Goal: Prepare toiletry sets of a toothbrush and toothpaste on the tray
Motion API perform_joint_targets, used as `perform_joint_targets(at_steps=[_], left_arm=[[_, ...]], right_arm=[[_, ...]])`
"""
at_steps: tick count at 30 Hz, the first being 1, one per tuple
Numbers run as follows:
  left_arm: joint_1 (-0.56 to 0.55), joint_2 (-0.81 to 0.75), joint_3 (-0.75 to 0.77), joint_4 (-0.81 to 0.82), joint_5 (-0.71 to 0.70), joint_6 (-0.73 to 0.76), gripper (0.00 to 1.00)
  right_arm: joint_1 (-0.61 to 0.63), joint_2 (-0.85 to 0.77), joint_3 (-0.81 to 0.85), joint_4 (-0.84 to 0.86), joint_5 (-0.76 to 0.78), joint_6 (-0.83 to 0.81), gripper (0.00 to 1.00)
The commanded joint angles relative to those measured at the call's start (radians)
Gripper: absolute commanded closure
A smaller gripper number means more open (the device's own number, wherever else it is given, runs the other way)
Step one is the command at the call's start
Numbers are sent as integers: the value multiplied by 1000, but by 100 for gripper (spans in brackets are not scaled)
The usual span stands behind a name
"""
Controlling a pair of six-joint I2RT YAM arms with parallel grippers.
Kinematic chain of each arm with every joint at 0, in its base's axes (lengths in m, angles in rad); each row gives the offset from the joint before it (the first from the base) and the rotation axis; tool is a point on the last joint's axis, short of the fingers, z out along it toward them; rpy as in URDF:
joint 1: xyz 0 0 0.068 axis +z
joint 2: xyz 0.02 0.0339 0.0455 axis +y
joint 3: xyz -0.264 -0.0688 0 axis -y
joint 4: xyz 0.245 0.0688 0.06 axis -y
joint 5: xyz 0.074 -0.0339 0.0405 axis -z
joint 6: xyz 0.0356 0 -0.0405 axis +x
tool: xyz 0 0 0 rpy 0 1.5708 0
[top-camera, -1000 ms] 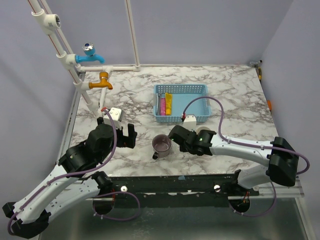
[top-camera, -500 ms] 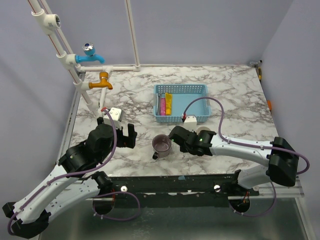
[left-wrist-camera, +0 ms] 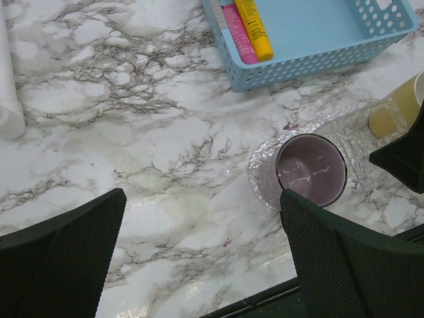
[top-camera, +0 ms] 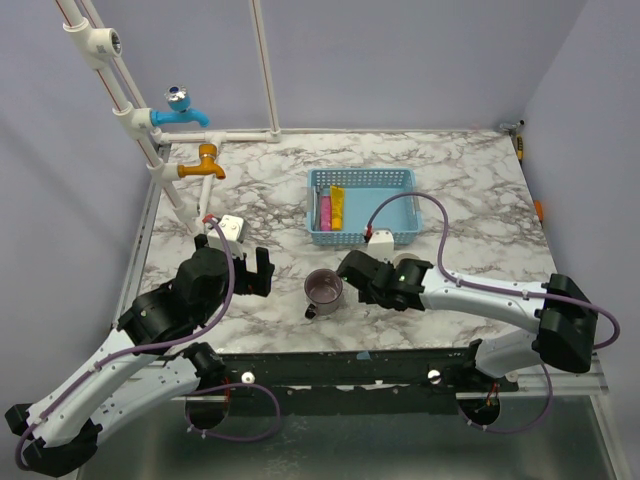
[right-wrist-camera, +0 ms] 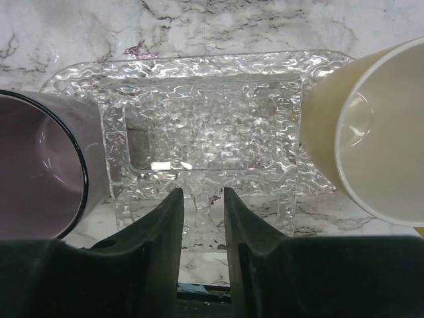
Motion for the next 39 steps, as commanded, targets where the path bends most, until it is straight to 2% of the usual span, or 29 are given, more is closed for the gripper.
perform_joint_targets(at_steps=[1,9,19,24,30,33,39], left_arm=[[6,2,-9,-9,-23,-7,1],[6,-1,-9,-10,-25,-7,1],[7,3,-9,-11,-24,-7,1],[8,-2,-9,-11,-27,-8,1],[8,-8,-7,-15,-36,-12,1],[8,-10,-7,-16,-36,-12,1],[7,-16,-7,-14,-36,-12,1]], right_arm=[[4,-23,62,-47,46,3,66],[4,-54,136,-100,73,-40,64],[-55,12,364,-131,104,-212,62],[-136,80,467,-81,35,-311,52],[-257,183,552,-9,-76,-374,45],[-290,252,599,8,-110,-389,36],[-350,381,669,43,-172,-382,34]])
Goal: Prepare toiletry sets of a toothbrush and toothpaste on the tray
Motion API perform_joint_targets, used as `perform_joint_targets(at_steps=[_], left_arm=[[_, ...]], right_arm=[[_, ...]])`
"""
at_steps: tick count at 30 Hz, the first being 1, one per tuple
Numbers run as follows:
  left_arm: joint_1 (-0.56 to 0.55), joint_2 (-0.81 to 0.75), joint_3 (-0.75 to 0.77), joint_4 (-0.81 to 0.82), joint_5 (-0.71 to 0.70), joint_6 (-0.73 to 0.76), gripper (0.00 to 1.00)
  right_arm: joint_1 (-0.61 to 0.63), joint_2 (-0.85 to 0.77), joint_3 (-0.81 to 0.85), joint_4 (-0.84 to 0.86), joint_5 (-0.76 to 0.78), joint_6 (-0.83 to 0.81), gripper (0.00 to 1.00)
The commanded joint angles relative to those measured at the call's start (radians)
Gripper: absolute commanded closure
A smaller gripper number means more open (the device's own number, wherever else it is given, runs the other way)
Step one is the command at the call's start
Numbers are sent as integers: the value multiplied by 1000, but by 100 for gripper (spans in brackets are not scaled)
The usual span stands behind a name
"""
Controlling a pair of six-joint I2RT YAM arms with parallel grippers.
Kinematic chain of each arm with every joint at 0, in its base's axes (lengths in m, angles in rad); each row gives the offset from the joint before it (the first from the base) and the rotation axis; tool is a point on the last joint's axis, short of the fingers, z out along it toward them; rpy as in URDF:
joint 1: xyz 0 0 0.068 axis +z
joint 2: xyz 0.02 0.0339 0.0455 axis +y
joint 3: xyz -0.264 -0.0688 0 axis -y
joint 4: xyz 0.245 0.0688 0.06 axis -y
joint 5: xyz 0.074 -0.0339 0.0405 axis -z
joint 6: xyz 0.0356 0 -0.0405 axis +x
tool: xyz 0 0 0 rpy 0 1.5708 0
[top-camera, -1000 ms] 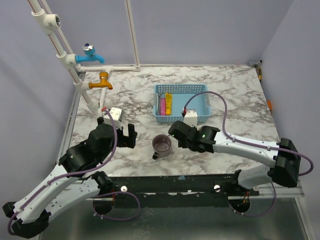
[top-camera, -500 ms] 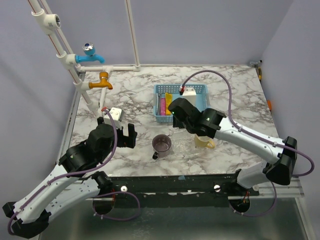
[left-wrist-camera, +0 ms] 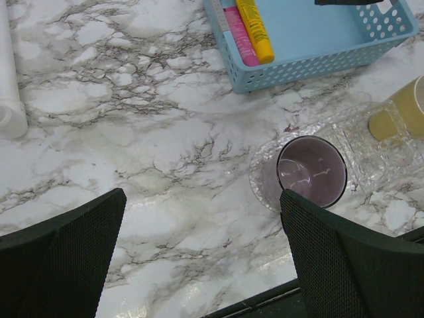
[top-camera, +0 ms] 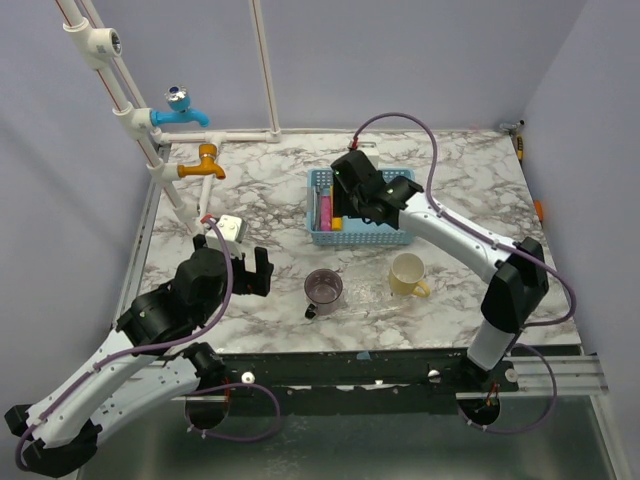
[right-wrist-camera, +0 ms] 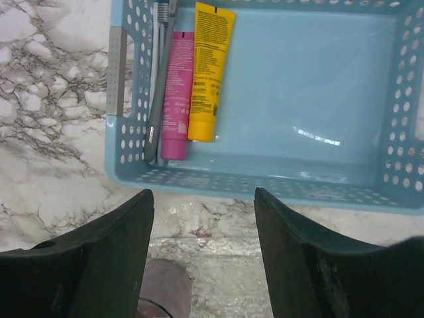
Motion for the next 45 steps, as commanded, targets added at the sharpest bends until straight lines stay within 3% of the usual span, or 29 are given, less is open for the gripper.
perform_joint_targets(at_steps=[1,16,29,45], left_arm=[[6,-11,-7,-14,-28,-8,1],[8,-21,-7,-13,-24,-8,1],[10,-17,-7,-10,-17,-6,1],[10,-11,-8,-10,-14,-6,1]], right_arm=[[-41,88,52,50,-87,-19,34],[-130,352,137,103,-243,10,33],[-165,487,216,116,-274,34,34],[-184,552,201,130,-259,29,48]])
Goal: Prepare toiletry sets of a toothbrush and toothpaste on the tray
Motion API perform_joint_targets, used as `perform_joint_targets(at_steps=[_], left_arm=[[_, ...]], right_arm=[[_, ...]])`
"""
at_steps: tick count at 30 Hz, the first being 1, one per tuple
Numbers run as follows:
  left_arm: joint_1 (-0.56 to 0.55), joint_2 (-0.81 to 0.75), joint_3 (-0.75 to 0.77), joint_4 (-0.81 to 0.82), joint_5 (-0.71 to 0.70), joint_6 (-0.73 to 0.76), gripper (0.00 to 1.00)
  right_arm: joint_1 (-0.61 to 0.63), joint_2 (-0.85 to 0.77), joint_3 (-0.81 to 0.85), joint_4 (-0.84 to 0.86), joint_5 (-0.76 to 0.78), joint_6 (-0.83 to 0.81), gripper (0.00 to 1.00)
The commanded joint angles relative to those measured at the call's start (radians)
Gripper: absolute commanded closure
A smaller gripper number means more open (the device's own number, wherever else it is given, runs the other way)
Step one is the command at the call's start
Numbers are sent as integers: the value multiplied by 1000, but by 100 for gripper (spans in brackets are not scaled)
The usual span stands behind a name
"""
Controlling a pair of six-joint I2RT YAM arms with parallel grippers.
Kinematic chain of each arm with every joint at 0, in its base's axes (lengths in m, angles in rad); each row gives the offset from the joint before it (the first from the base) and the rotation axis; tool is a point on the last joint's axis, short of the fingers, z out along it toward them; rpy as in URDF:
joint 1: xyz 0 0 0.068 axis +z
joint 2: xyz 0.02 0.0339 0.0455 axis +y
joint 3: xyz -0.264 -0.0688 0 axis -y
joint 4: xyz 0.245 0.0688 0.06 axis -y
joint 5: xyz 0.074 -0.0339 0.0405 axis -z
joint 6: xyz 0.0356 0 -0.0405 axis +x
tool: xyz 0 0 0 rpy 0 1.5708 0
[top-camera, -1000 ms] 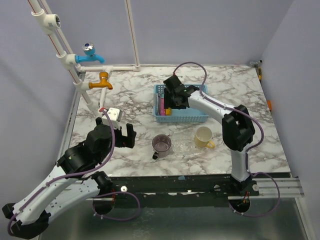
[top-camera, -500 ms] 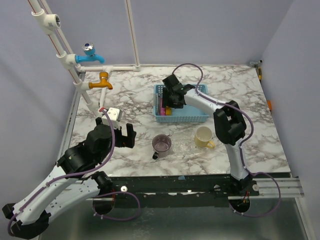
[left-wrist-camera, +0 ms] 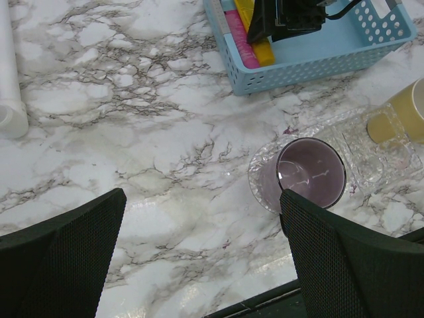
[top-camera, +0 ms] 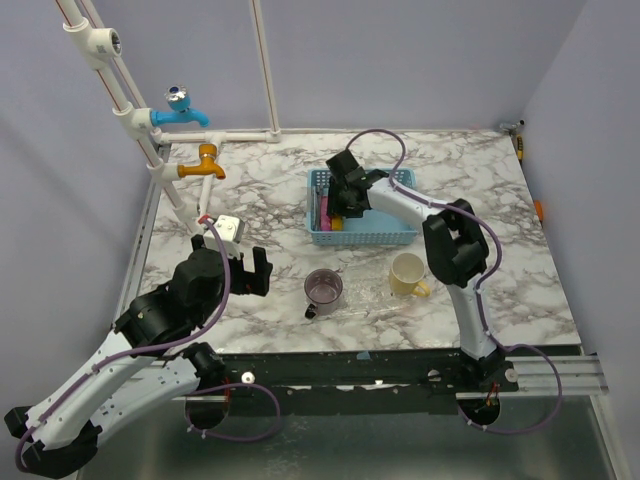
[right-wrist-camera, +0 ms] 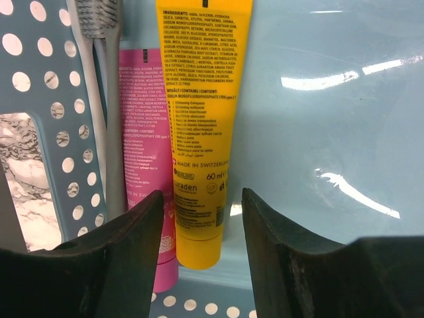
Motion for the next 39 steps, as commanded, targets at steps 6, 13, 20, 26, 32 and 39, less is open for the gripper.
perform_joint_targets(at_steps=[6,13,20,26,32,39], left_arm=[[5,2,-8,-9,-15,-3,1],[7,5,-9,-10,-17,-3,1],[7,6,-7,-11,-16,-3,1],[8,8,-9,-11,-18,-3,1],[8,11,-9,-11,-18,-3,1],[7,16,-7,-11,-20,-3,1]], right_arm=[[-17,46,-35,11,37,-12,55],[-22,20,-58,19,56,-18,56],[-22,26,-63,23,48,-19,56],[-22,33,-61,24,41,-23,72],[-22,4,-56,18,54,-34,79],[-22,-95,-72,26,68,-48,80]])
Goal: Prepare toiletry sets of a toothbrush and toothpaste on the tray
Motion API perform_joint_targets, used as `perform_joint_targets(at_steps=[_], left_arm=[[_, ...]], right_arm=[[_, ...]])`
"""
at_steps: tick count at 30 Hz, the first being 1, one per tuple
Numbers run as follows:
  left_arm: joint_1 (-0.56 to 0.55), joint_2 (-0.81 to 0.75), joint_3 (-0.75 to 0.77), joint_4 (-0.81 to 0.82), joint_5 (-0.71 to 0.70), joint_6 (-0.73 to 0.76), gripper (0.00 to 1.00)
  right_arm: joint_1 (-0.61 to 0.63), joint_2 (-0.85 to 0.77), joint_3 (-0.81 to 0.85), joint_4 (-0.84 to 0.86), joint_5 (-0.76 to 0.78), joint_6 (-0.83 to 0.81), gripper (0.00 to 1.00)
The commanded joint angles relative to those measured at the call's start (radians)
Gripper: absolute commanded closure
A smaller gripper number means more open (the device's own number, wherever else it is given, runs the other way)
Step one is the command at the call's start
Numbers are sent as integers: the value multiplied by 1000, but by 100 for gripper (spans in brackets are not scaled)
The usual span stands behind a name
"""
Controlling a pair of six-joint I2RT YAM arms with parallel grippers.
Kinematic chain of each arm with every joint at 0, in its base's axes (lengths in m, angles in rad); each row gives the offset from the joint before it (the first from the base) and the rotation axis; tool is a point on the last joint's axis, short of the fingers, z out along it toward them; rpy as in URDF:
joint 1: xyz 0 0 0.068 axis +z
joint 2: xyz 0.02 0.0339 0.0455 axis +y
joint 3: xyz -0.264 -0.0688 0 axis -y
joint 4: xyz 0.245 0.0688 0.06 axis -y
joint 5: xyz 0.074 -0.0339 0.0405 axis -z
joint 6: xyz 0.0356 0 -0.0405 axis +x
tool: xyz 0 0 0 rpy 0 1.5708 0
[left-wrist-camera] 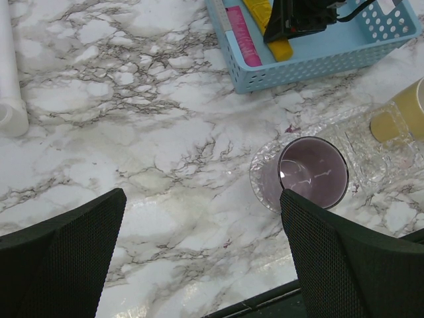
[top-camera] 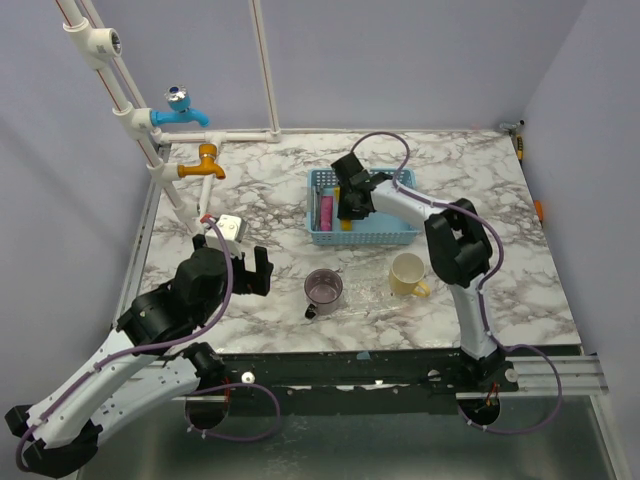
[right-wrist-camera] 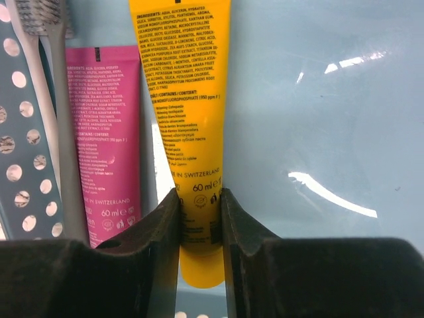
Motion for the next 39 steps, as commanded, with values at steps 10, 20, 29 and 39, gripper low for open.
perform_joint_targets(at_steps=[10,20,29,39], left_arm=[[7,15,-9,-11,-22,-3,1],[11,28,-9,-10,-19,-2,1],[12,49,-12,14,47,6,1],[12,110,53,8,226,-12,1]], right_arm=[[-4,-264,-85,47,73,-74,80],[9,-483,-242,110,6,-152,80],[74,-755,-490,217,-73,-226,79],[199,-1032,-716,252,-91,-268,79]])
